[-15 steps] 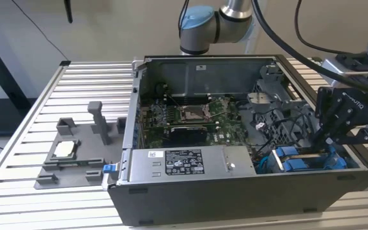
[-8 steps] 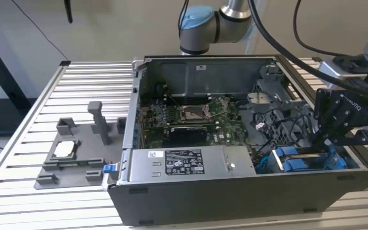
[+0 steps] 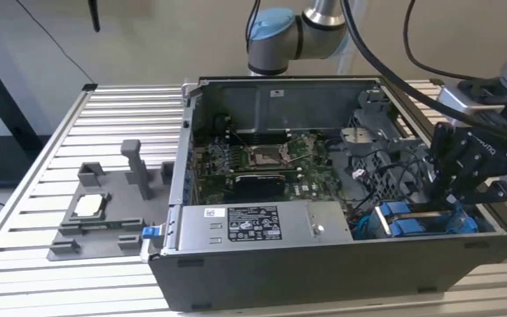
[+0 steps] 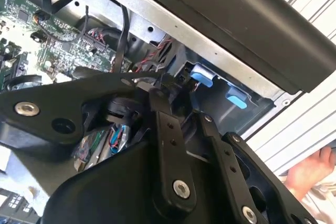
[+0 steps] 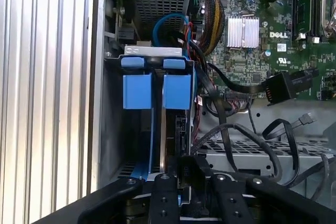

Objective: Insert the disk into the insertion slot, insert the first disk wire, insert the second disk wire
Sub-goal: 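Insert the first disk wire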

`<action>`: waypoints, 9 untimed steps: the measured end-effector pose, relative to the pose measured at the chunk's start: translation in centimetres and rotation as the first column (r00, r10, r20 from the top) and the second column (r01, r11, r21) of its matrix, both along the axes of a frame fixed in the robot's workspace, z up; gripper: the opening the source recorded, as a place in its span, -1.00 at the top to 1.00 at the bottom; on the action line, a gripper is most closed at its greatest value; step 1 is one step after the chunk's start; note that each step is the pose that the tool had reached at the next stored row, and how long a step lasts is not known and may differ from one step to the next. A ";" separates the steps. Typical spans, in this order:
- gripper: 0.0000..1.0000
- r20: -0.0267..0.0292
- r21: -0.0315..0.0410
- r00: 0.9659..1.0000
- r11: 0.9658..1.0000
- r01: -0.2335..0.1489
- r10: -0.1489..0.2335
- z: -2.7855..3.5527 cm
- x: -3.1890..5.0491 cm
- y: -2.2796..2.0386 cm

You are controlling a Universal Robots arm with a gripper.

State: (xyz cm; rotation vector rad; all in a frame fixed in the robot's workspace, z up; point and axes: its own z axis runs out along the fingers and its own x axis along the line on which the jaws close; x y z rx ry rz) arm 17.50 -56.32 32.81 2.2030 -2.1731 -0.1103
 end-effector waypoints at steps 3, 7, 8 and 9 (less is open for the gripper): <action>0.46 0.000 -0.001 1.000 1.000 0.000 0.000 0.99 -0.01 0.00; 0.46 0.000 -0.001 1.000 1.000 0.000 0.000 2.69 -0.02 0.00; 0.46 0.000 -0.001 1.000 1.000 0.000 0.000 3.03 -0.03 -0.01; 0.46 0.000 -0.001 1.000 1.000 0.000 0.000 3.41 -0.04 -0.01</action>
